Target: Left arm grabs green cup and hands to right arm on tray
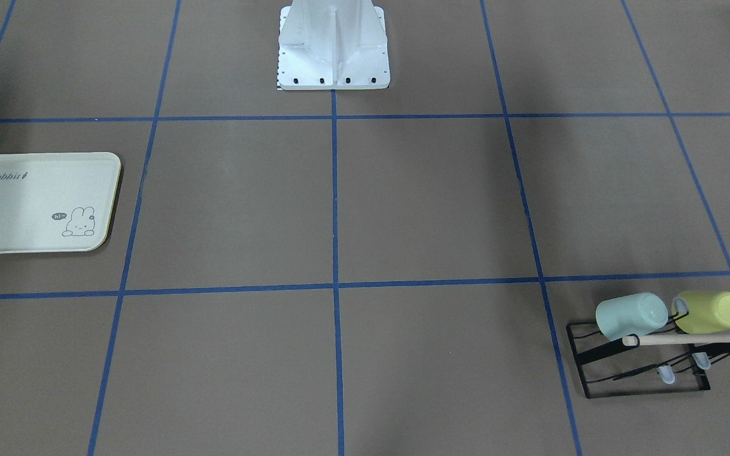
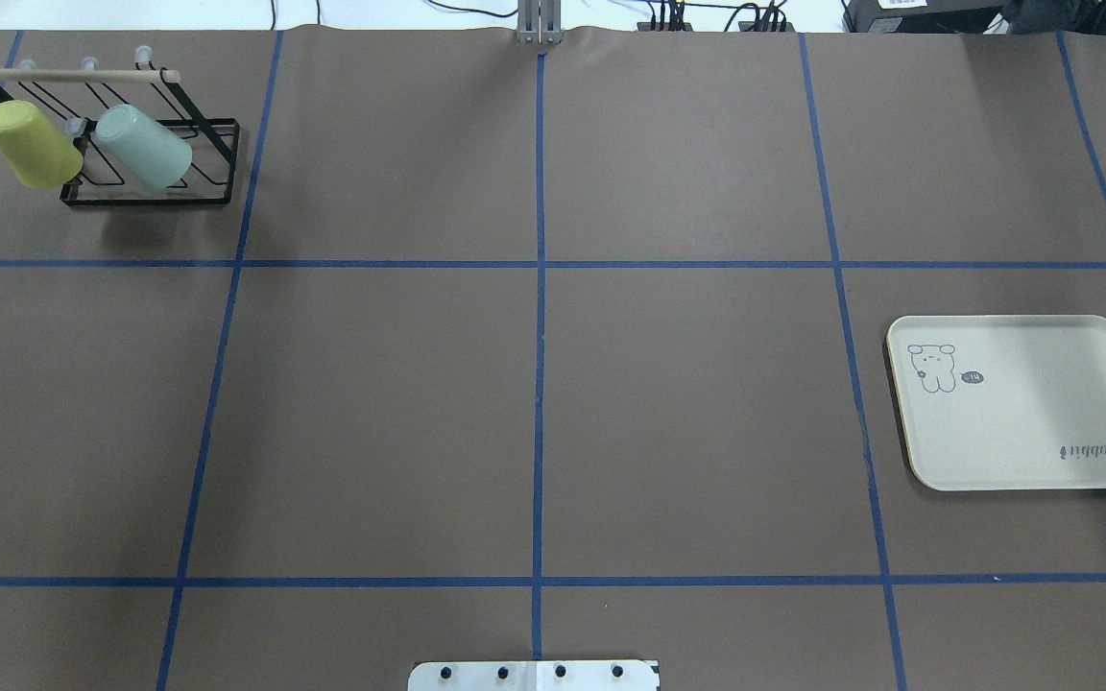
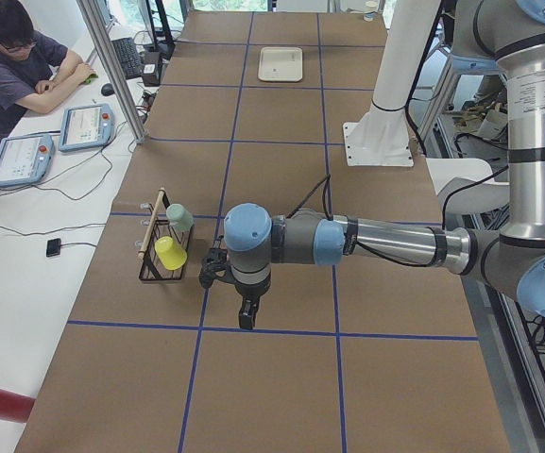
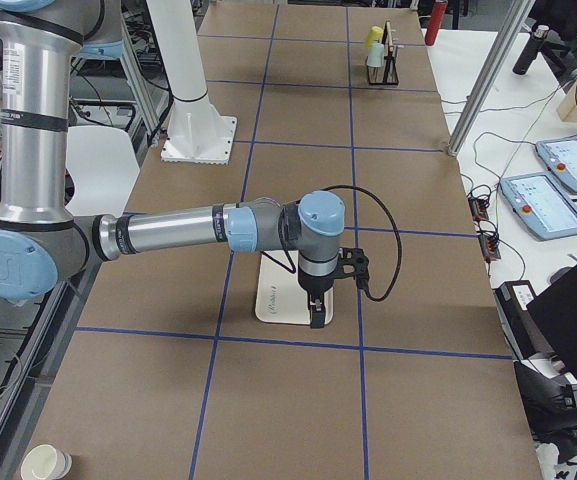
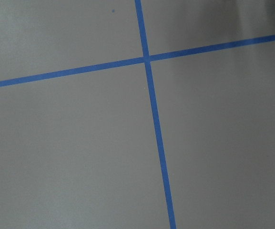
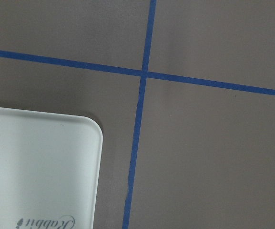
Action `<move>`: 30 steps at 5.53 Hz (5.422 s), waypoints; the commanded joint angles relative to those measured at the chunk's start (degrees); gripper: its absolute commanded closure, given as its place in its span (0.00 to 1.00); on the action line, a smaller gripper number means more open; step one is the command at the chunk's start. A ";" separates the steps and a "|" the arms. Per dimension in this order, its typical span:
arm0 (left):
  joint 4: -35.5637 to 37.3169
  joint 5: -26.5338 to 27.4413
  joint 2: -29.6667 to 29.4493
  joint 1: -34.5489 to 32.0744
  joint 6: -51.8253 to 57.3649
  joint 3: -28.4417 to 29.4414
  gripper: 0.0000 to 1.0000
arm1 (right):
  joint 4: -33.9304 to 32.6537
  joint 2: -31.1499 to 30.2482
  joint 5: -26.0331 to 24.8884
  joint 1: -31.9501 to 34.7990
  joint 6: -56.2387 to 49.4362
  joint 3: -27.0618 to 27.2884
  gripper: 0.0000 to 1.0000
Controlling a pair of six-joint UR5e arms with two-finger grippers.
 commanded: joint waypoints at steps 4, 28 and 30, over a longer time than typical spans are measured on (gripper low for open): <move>-1.39 -0.09 -0.79 0.00 -0.44 -2.80 0.00 | 0.00 0.36 -0.02 0.00 0.09 -0.17 0.00; -27.06 -9.23 -39.90 19.42 -13.88 37.26 0.00 | -0.09 0.19 0.15 -0.09 0.26 -0.53 0.00; -27.33 -9.14 -40.25 19.42 -14.24 37.79 0.00 | 0.00 0.19 0.15 -0.09 0.26 -0.53 0.00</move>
